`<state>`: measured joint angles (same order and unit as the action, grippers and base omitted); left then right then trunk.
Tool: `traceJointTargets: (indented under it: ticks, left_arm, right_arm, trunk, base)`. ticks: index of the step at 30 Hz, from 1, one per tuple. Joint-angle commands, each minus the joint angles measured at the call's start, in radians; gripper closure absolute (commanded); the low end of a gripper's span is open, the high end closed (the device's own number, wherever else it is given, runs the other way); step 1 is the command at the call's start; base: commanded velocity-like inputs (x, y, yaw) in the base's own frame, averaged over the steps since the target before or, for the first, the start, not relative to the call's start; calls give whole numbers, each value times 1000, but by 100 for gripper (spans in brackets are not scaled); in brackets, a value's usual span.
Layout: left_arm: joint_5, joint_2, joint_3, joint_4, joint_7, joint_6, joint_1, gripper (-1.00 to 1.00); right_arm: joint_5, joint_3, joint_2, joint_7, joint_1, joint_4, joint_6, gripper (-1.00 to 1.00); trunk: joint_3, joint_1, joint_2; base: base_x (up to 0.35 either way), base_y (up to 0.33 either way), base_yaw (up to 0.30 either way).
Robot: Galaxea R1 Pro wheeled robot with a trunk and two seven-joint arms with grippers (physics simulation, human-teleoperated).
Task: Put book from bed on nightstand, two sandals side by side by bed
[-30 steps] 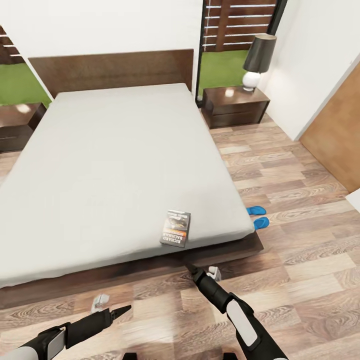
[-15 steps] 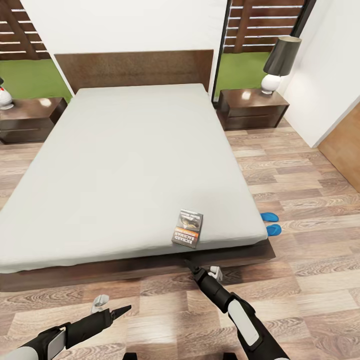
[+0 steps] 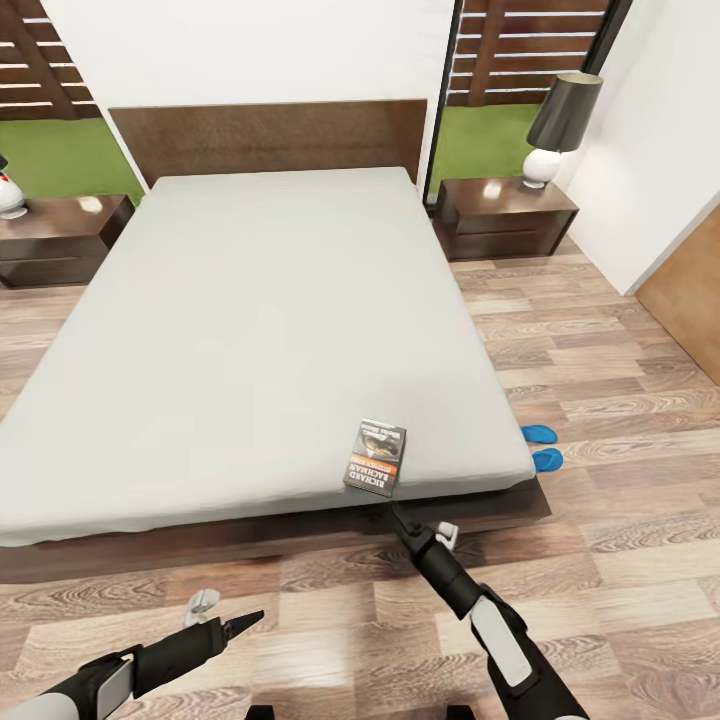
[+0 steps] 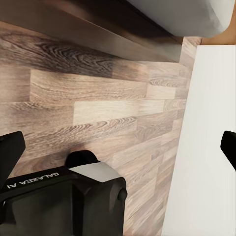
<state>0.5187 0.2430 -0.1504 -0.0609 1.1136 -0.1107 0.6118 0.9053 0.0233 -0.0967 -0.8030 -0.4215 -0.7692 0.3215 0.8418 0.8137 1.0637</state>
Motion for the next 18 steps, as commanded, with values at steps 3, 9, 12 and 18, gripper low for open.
traceJointTargets:
  ticks: [3,9,12,18]
  left_arm:
    - [11,-3,-8,0,2,-11,0,-100]
    - [11,-4,-8,0,3,-11,0,-100]
    - [11,-5,-8,0,2,-11,0,-100]
    - [11,-5,-8,0,2,-11,0,-100]
  right_arm:
    - [7,14,-1,-17,0,2,9,-100]
    - [34,21,0,-19,0,8,7,-100]
    - [84,21,0,-17,0,14,4,-100]
    - [109,21,-1,-14,0,20,-1,-100]
  trunk:
    - [1,0,0]
    - [1,0,0]
    - [1,0,0]
    - [1,0,0]
  base:
    - [0,0,0]
    - [0,0,0]
    - [0,0,0]
    - [0,0,0]
